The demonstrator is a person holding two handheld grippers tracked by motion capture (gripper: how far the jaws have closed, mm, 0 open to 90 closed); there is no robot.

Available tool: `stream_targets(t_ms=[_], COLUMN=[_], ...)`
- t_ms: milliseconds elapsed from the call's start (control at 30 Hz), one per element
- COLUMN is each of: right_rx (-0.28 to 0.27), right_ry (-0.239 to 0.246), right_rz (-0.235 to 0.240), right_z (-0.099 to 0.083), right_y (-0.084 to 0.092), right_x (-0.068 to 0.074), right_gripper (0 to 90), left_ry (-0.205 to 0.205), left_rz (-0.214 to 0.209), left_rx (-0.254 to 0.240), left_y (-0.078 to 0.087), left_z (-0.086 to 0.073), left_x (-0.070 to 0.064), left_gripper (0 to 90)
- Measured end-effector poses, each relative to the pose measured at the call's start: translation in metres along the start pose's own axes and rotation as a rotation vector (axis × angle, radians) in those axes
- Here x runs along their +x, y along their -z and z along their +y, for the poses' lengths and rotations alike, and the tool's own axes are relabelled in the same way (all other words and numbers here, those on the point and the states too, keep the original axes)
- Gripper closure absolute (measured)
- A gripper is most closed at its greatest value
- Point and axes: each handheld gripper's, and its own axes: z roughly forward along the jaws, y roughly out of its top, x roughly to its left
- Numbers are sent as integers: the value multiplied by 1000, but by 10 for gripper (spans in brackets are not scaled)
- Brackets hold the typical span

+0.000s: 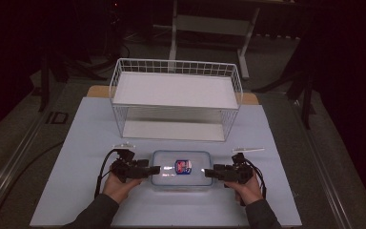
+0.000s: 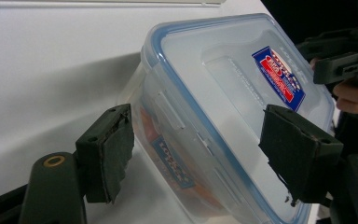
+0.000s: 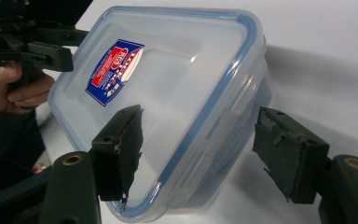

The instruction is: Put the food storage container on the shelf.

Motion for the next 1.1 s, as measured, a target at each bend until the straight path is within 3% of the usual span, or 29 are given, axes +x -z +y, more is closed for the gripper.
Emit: stream_targets(t_ms=[100, 233, 400, 500, 633, 767, 1000, 1100], right_rx=[9, 16, 28, 34, 54, 51, 30, 14], right_ry=[-25, -30, -41, -65, -93, -106, -143, -149], right_rz=[21, 41, 55, 77, 128, 143, 170, 180], right_z=[0, 0, -1, -1, -1, 0, -2, -3], right_y=[0, -1, -4, -5, -11, -10, -5, -3], right_x=[-3, -2, -3, -6, -10, -13, -16, -16], right_gripper=[322, 328, 295, 287, 275, 308, 367, 416], left_ry=[24, 18, 83, 102, 108, 106, 176, 208], left_rz=[-32, -44, -95, -115, -140, -140, -177, -220], left_rx=[17, 22, 29, 30, 42, 50, 19, 8], left_y=[0, 1, -1, -2, -4, -7, -1, 3], left_z=[1, 1, -1, -1, -2, -2, -4, -5], left_x=[4, 2, 9, 11, 12, 9, 16, 22], left_gripper=[269, 323, 323, 321, 320, 288, 407, 479])
